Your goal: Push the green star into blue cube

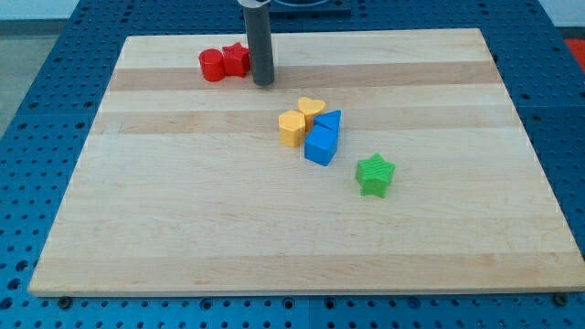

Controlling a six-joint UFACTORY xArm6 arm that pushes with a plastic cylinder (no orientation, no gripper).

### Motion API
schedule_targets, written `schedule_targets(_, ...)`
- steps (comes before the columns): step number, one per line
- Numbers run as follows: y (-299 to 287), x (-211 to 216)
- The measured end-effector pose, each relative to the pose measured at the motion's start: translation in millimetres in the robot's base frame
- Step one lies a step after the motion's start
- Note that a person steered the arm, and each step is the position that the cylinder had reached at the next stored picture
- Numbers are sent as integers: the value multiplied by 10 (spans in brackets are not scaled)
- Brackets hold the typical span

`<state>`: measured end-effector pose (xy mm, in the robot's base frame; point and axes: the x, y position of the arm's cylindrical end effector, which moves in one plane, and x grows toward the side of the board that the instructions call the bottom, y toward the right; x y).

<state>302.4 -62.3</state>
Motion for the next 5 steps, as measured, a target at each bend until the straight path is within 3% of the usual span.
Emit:
schedule_targets(1,161,0)
schedule_targets(3,1540,112)
schedule_targets(5,2037,999)
